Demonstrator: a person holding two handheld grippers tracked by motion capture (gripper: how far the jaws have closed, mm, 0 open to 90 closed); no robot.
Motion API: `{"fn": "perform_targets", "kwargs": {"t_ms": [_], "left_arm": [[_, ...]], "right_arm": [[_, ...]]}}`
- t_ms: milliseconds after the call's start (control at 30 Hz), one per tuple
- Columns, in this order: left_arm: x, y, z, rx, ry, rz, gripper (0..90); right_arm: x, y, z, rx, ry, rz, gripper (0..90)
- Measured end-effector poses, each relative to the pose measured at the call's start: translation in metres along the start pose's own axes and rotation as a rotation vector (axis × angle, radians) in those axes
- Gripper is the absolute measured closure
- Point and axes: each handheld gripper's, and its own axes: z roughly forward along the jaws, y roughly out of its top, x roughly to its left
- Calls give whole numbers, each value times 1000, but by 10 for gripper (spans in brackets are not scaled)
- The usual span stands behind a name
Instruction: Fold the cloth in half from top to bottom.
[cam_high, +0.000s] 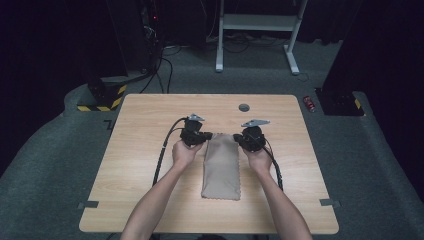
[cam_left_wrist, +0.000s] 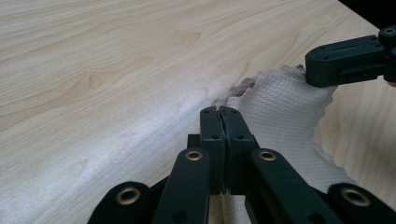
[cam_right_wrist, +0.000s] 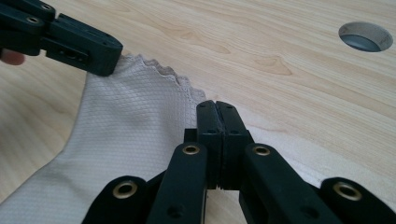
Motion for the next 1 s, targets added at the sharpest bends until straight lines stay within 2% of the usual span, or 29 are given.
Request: {"fn": "perform_targets", "kwargs": {"t_ms": [233, 500, 667, 800, 1000], "left_arm": [[-6, -6, -7, 6, -24, 29, 887], [-11, -16, -14, -1, -43, 38, 887], [-14, -18, -17, 0, -44, 62, 887], [-16, -21, -19, -7, -52, 54, 887], [-19, -24, -22, -10, -54, 62, 887]], "right_arm": [[4, -10, -11, -1, 38, -21, 893], [7, -19, -17, -2, 53, -26, 893], [10, -22, -20, -7, 56, -23, 893], [10, -23, -22, -8, 63, -25, 893], [12, -26, -26, -9, 71, -29, 893]]}}
